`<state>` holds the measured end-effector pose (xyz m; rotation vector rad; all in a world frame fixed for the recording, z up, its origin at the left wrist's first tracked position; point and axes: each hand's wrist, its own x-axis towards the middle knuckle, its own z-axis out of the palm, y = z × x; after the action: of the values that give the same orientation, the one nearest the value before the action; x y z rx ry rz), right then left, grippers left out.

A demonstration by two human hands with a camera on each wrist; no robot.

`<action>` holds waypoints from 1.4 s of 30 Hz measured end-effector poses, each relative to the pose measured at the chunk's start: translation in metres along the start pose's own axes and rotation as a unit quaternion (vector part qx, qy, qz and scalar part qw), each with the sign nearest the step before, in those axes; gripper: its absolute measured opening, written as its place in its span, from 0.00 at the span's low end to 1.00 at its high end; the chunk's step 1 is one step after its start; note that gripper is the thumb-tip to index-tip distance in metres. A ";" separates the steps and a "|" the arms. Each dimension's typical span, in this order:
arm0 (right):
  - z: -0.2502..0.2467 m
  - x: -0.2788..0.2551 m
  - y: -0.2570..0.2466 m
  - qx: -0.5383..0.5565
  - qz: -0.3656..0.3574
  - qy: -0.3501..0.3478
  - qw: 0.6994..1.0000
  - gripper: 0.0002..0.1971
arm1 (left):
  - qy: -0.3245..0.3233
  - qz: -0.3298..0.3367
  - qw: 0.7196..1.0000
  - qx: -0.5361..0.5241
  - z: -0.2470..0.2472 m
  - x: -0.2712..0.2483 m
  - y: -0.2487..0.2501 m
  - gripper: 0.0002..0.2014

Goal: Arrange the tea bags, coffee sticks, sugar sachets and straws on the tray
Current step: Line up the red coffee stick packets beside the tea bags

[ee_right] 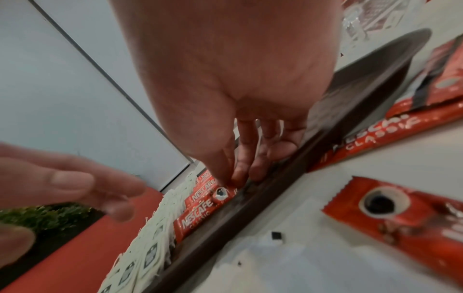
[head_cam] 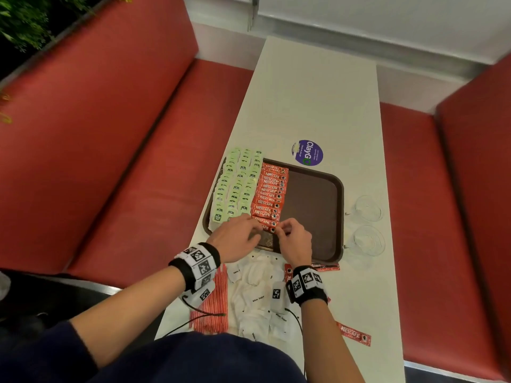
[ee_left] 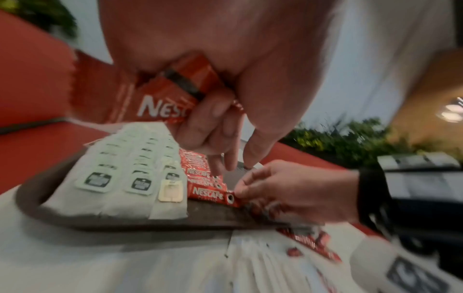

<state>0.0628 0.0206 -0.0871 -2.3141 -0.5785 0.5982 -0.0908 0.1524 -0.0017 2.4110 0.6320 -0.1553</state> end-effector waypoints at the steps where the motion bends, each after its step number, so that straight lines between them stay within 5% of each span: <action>1: 0.000 0.000 -0.001 -0.005 0.002 0.006 1.000 0.04 | -0.017 0.002 0.999 0.042 0.006 0.002 0.005 0.16; 5: 0.001 0.002 -0.001 -0.023 0.004 0.007 1.000 0.04 | -0.041 0.011 0.987 0.156 0.037 0.007 0.010 0.22; 12: 0.001 0.007 0.000 -0.059 -0.007 0.016 0.998 0.04 | -0.032 0.015 0.978 0.208 0.061 0.013 0.007 0.30; 33: 0.005 0.009 -0.003 -0.050 0.019 0.039 0.998 0.07 | -0.029 -0.001 0.983 0.183 0.066 0.024 0.003 0.25; 36: -0.006 0.003 -0.008 -0.015 0.009 0.060 0.998 0.07 | -0.002 0.013 0.992 0.127 0.058 0.025 0.003 0.20; 39: -0.024 -0.008 -0.021 0.071 -0.020 0.074 0.995 0.04 | 0.052 -0.003 0.997 -0.052 0.040 0.028 0.009 0.12; 42: -0.039 -0.033 -0.041 0.139 -0.026 0.012 0.990 0.06 | 0.104 -0.089 0.948 -0.288 0.021 0.033 0.015 0.12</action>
<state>0.0484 0.0112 -0.0244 -2.0355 -0.5070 0.5869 -0.0536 0.1424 -0.0186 1.8146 0.8546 0.1912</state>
